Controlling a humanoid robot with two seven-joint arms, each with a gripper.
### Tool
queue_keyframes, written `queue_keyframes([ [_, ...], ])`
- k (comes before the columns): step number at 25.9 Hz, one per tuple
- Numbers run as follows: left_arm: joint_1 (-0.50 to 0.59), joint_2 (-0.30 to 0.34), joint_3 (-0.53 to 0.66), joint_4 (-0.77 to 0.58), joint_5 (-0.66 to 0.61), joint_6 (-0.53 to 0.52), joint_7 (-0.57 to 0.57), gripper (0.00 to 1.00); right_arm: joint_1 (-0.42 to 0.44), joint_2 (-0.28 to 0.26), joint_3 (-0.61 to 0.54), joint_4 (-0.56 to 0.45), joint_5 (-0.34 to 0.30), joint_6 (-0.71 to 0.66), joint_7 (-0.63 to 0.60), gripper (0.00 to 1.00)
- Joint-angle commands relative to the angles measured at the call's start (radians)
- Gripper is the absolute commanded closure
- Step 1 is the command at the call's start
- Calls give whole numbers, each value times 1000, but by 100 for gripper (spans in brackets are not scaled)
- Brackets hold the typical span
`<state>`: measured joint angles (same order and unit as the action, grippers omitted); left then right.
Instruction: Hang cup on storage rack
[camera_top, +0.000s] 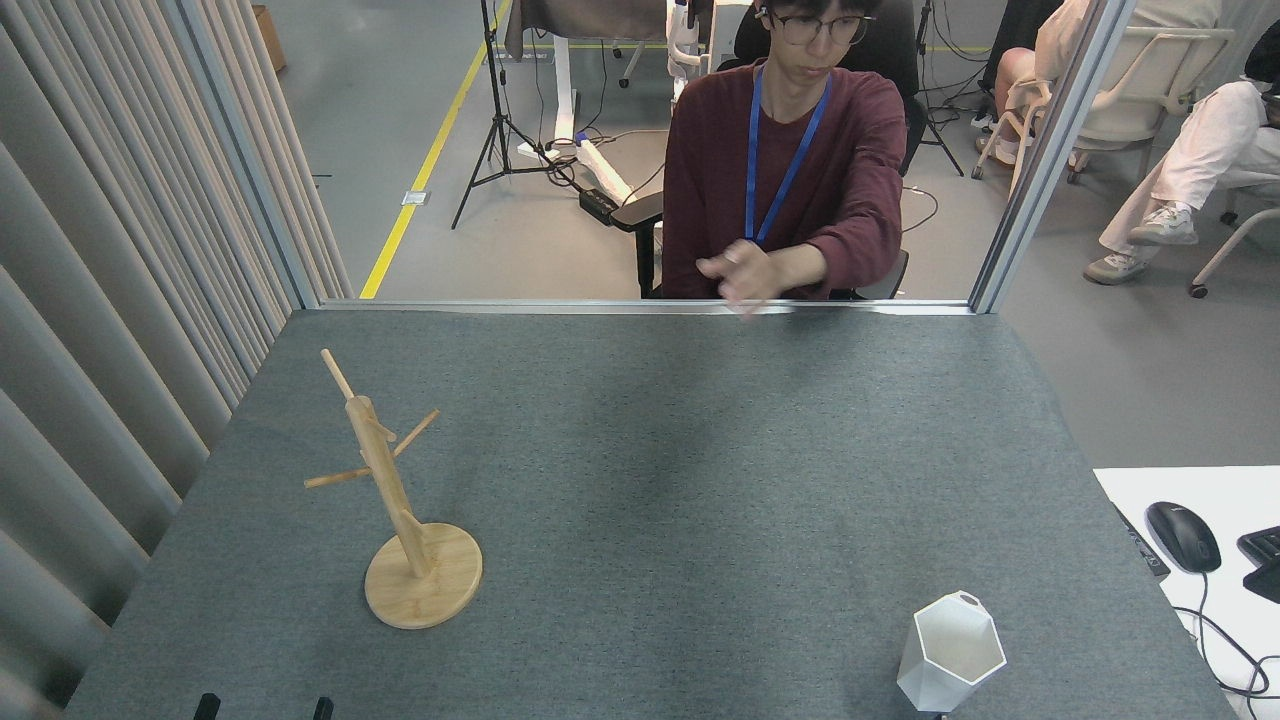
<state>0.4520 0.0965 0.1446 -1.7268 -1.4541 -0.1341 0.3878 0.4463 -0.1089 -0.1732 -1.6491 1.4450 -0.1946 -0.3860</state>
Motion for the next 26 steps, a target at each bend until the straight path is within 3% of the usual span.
queue_keyframes([
  [1, 2, 0, -4, 4, 8, -2, 3, 0, 0, 1, 0, 0, 0, 1, -1, 1],
  [7, 2, -1, 0, 7, 24, 4, 2, 0, -6, 0, 0, 17, 0, 7, 13, 1],
  [18, 1, 0, 9, 24, 38, 5, 3, 0, -136, -9, 4, 138, 46, 7, 44, 1],
  [26, 1, -1, 30, 36, 38, 14, 3, 0, -184, -8, 8, 178, 51, 9, 41, 1],
])
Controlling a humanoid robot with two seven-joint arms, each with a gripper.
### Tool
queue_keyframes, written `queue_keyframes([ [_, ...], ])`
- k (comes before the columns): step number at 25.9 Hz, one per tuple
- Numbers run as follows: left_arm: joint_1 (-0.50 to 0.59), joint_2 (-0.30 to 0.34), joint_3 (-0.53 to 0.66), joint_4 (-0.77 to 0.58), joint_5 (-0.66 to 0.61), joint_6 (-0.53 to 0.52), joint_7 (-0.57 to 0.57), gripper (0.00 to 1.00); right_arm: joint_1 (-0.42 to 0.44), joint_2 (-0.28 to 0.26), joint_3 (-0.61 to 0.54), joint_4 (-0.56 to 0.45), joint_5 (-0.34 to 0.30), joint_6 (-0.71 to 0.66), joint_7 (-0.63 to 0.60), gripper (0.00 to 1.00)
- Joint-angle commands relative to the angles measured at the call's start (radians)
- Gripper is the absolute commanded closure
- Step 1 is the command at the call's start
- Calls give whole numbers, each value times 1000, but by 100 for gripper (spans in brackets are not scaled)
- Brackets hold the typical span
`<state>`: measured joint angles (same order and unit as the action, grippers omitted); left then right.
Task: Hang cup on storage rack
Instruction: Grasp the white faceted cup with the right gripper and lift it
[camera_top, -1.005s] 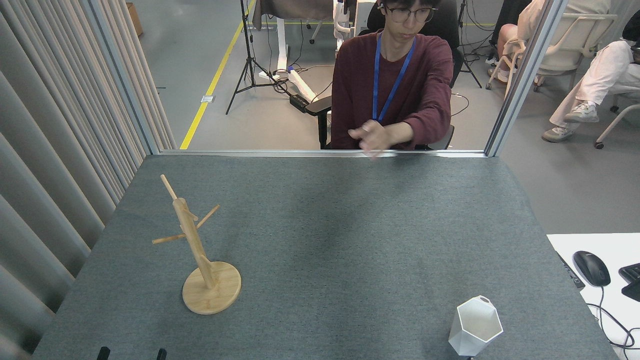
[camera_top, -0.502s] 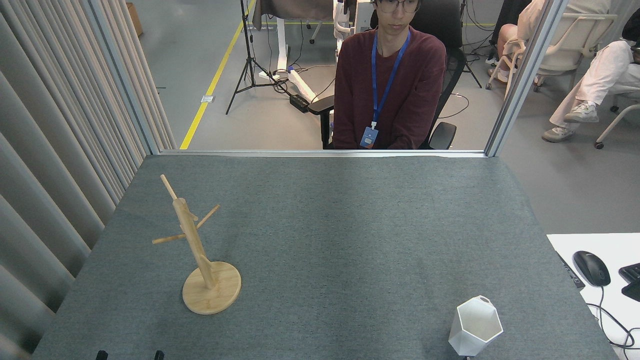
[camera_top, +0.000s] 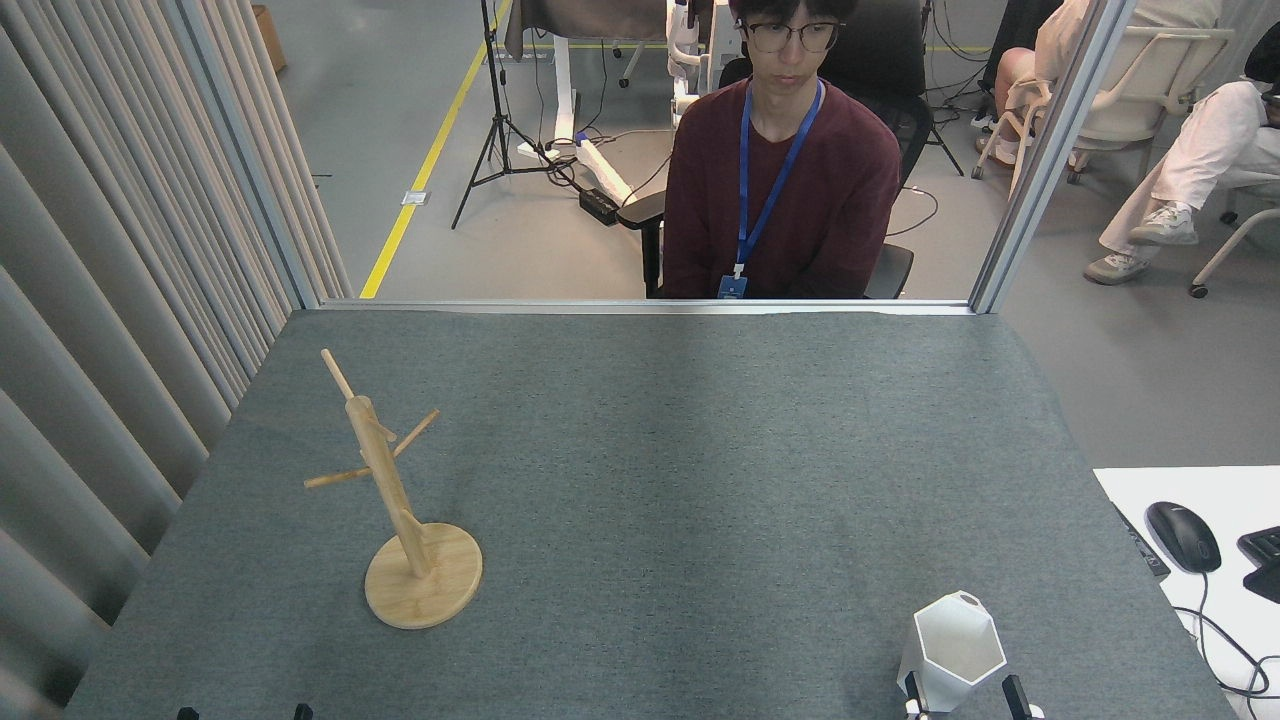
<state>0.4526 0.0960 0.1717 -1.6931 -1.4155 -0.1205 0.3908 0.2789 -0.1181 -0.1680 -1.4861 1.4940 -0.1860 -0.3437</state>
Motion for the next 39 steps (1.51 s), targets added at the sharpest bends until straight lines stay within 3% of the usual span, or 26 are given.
queue_keyframes([
  [1, 0, -1, 8, 3, 0, 1, 0, 0, -24, 2, 2, 24, 2, 0, 0, 1],
  [12, 1, 1, 29, 4, -2, -1, 0, 0, -118, -9, 7, 124, 0, -1, -1, 1],
  [30, 3, 1, 51, 3, -2, -4, 0, 0, -124, -68, 2, 139, -14, -6, -3, 2],
  [31, 3, 1, 51, 3, -2, -4, 0, 0, -132, -66, 4, 147, -12, -4, -4, 10],
  [32, 3, 1, 51, 1, -2, -4, 0, 0, -139, -64, 7, 148, -6, -6, -9, 39],
  [33, 3, 1, 51, 0, -2, -4, 0, 0, -139, -64, 8, 148, -4, -4, -9, 54],
  [39, -18, 2, 37, -14, -11, -50, 14, 0, -150, -46, -1, 92, -23, -18, -29, 55],
])
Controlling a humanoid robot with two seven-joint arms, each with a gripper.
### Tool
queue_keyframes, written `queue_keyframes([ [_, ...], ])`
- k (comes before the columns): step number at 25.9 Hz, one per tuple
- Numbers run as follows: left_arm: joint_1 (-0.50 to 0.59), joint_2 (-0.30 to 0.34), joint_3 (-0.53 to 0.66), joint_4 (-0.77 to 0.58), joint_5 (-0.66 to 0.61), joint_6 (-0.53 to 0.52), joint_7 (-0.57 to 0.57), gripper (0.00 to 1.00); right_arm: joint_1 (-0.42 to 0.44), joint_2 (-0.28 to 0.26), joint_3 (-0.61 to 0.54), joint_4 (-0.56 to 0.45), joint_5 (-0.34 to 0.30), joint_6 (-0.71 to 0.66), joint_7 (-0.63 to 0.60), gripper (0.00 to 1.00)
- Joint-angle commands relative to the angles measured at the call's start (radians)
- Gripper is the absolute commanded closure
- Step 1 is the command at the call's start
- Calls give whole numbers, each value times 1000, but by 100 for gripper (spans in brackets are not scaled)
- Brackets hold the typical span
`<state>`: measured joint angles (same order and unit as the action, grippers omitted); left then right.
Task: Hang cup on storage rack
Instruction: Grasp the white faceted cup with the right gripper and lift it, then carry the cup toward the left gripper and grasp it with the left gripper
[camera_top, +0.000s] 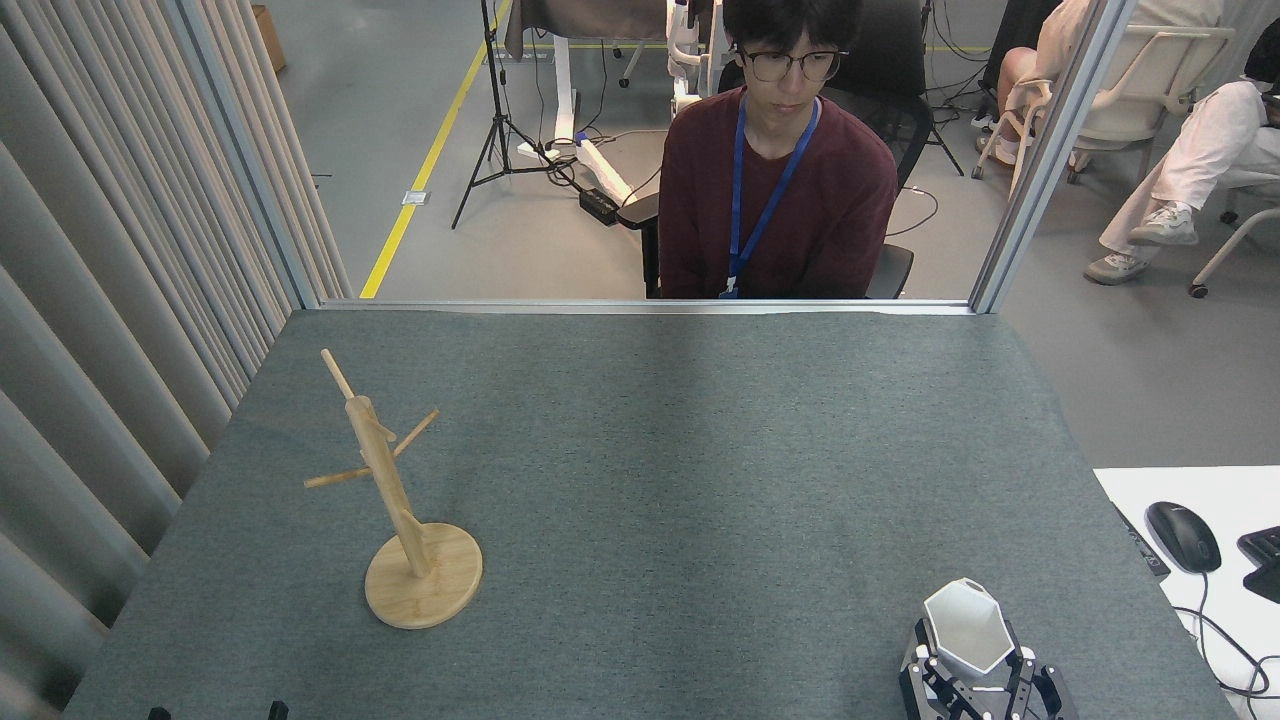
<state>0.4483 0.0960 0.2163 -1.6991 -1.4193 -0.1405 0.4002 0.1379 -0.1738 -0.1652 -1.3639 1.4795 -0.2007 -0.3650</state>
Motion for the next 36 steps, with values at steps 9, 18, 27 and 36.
queue_keyframes([
  [9, -250, -15, -313, 79, -222, -128, -20, 0, -198, 195, 173, -47, 154, 44, 18, 55],
  [18, -355, -32, -439, 170, -294, -128, -227, 0, -133, 250, 443, -133, 240, 103, 18, 55],
  [27, -370, -44, -463, 154, -302, -136, -244, 0, -93, 264, 561, -116, 314, 144, 9, 55],
  [36, -362, -59, -515, 69, -303, -137, -276, 0, -93, 264, 570, -101, 315, 149, -20, 54],
])
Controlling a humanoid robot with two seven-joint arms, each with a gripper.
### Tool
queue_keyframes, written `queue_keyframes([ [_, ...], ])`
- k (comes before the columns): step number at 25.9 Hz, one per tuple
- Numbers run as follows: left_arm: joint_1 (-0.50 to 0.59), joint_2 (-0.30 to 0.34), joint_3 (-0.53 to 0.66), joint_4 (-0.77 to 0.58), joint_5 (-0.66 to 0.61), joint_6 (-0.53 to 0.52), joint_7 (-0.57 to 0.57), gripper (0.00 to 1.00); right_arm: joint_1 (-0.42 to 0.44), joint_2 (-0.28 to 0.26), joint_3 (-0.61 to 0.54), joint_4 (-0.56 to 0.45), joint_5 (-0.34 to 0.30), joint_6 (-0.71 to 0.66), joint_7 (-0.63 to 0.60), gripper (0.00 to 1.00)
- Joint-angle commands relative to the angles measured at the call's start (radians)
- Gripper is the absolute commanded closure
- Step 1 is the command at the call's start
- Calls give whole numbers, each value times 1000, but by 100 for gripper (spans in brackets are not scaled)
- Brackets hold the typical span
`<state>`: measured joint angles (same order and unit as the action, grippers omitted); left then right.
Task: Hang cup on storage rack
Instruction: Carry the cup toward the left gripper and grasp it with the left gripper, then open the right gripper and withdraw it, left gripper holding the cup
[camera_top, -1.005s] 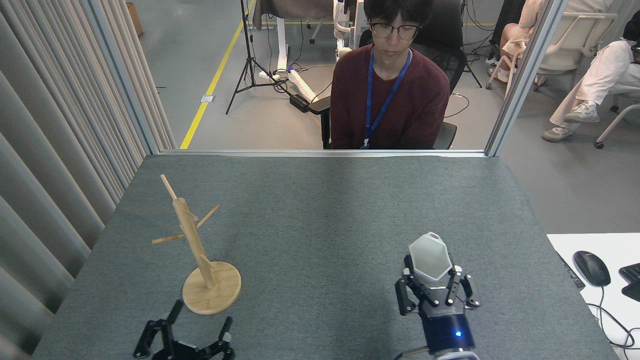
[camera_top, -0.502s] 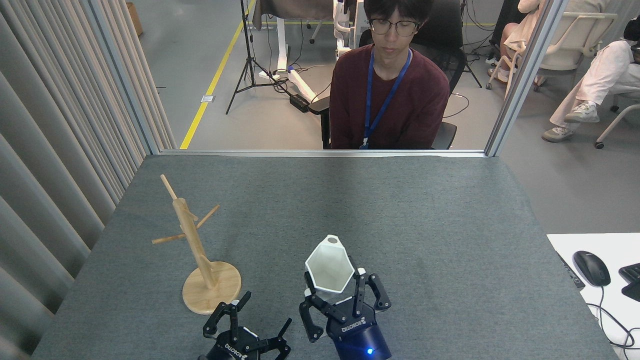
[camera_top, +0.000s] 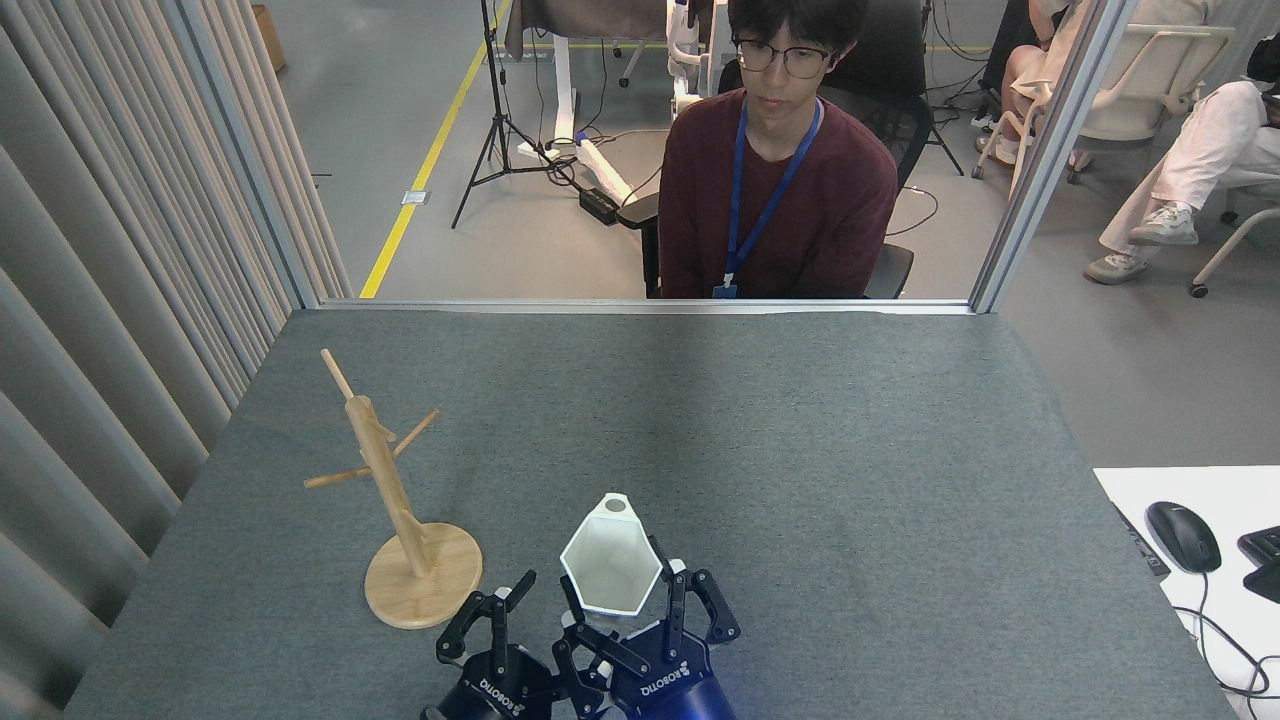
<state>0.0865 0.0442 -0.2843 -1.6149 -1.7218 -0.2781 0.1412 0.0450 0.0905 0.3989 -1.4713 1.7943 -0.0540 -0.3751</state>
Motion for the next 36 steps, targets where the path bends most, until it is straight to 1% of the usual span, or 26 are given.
queue_keyframes([
  [1, -4, -10, -15, -16, -1, 0, -23, 0, 0, 0, 14, 5, 2, 2, -10, 54],
  [6, -7, -12, -15, -10, -2, 0, -23, 0, 1, -1, 25, -6, 0, 3, -11, 54],
  [11, -10, -10, -15, 1, -2, 2, -23, 0, 12, -3, 78, -14, 2, 3, -11, 54],
  [18, -11, -12, -12, 0, -7, 7, -20, 0, 23, -6, 80, -12, 2, 5, -15, 54],
  [19, -14, -13, -12, -2, -7, 8, -18, 5, 24, -8, 80, -10, 2, 5, -16, 54],
  [20, -19, -12, -12, -2, -7, 8, -17, 13, 26, -8, 81, -10, 2, 5, -16, 54],
  [21, -27, -7, -12, -3, -9, 11, -17, 26, 26, -8, 81, -10, 2, 5, -16, 54],
  [22, -31, -3, -13, -2, -13, 11, -17, 50, 26, -8, 81, -10, 3, 3, -16, 54],
  [23, -33, -1, -13, 0, -32, 13, -17, 68, 26, -8, 81, -10, 3, 3, -16, 54],
  [26, -36, -3, -9, 3, -87, 13, -12, 74, 27, -8, 81, -10, 3, 3, -16, 54],
  [28, -36, -1, -9, 1, -90, 13, -9, 82, 27, -8, 81, -10, 3, 2, -16, 53],
  [29, -34, -1, -9, 1, -90, 13, -9, 82, 27, -8, 81, -12, 3, 2, -18, 45],
  [30, -34, -1, -9, 1, -90, 13, -9, 82, 27, -6, 81, -12, 2, 2, -21, 18],
  [31, -34, -3, -9, 1, -90, 13, -9, 82, 27, -8, 80, -12, 0, 2, -27, 0],
  [33, -34, -3, -9, 1, -90, 13, -9, 82, 27, -8, 80, -24, -1, -3, -51, 0],
  [36, -30, -6, -9, 1, -91, 13, -12, 82, 26, -8, 80, -76, -10, -9, -58, 0],
])
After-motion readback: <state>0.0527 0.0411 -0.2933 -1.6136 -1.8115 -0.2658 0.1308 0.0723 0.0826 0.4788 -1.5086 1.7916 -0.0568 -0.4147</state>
